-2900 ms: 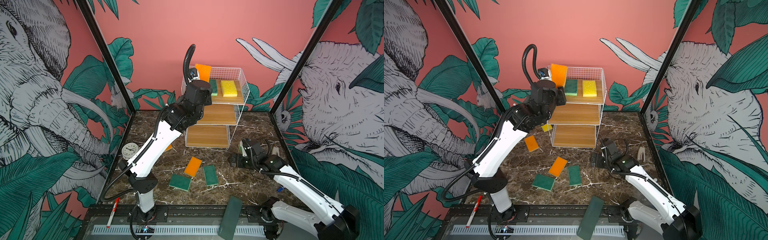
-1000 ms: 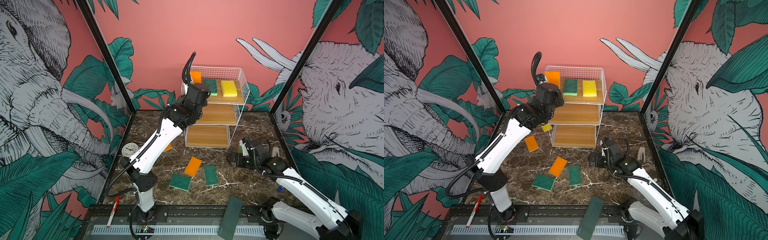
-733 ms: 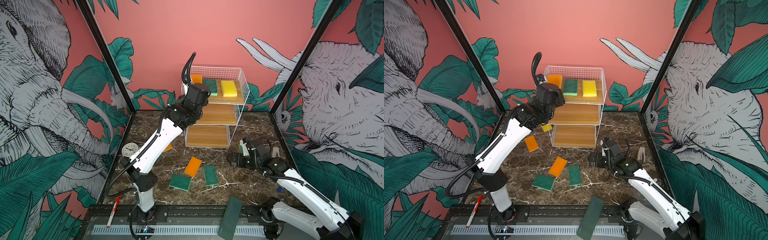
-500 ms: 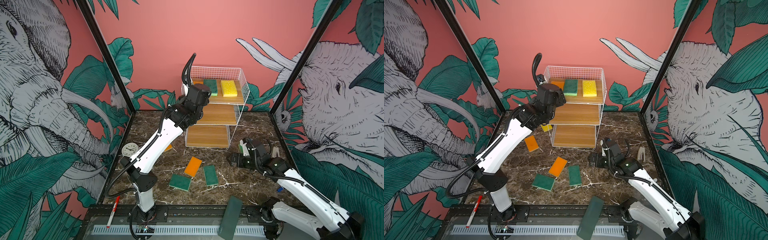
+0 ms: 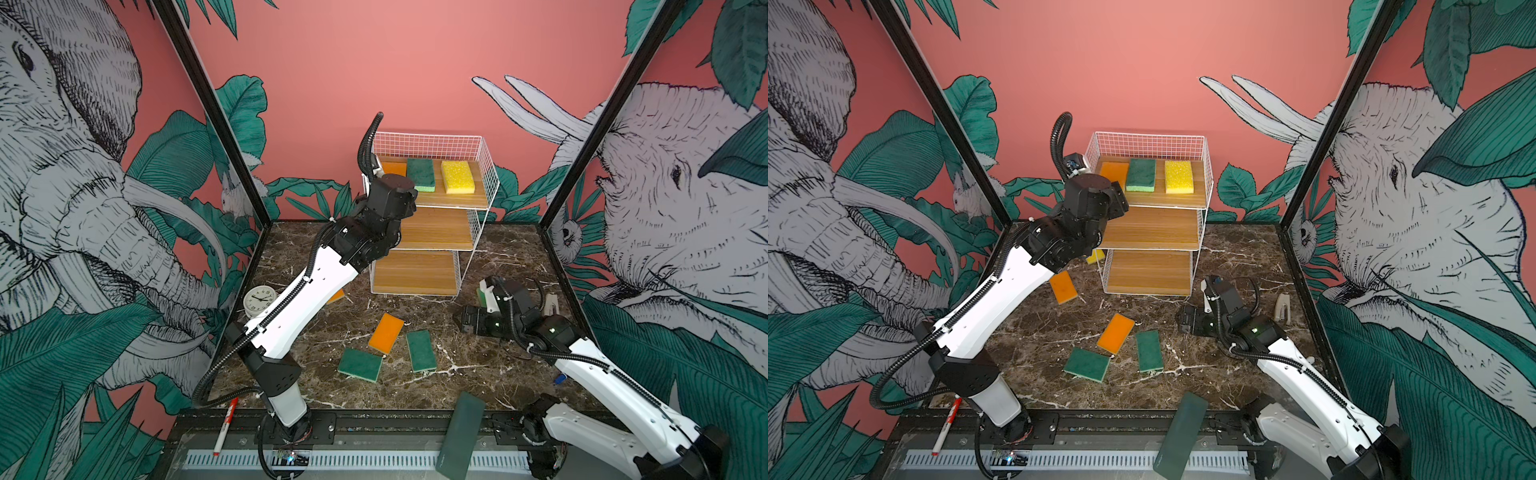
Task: Arrange cleaning sponges on a shelf
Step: Place the cleaning sponge on the shelf.
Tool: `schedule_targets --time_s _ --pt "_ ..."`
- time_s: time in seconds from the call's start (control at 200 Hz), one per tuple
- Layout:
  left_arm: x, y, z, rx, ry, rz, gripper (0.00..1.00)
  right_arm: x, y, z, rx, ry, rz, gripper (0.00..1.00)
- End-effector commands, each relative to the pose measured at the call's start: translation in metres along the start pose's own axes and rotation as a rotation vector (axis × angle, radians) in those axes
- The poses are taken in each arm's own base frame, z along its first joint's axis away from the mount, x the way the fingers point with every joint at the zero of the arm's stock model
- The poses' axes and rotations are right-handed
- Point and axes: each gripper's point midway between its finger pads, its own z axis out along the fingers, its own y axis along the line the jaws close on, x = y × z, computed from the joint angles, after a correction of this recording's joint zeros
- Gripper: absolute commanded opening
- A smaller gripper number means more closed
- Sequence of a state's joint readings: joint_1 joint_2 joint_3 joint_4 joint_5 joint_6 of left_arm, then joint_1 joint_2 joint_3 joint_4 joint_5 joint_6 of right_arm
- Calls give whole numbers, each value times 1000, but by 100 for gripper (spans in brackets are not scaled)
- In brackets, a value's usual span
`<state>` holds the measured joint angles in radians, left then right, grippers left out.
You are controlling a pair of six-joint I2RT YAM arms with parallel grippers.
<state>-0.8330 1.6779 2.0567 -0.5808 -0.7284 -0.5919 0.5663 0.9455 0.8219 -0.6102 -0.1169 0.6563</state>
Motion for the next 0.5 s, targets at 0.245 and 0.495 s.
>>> schedule_targets --time_s 0.245,0.495 --pt "-34 -11 -44 171 -44 -47 31 -6 3 -6 -14 -24 13 99" --pt "-38 -41 -32 228 32 10 3 -11 8 -6 -25 -28 0 99"
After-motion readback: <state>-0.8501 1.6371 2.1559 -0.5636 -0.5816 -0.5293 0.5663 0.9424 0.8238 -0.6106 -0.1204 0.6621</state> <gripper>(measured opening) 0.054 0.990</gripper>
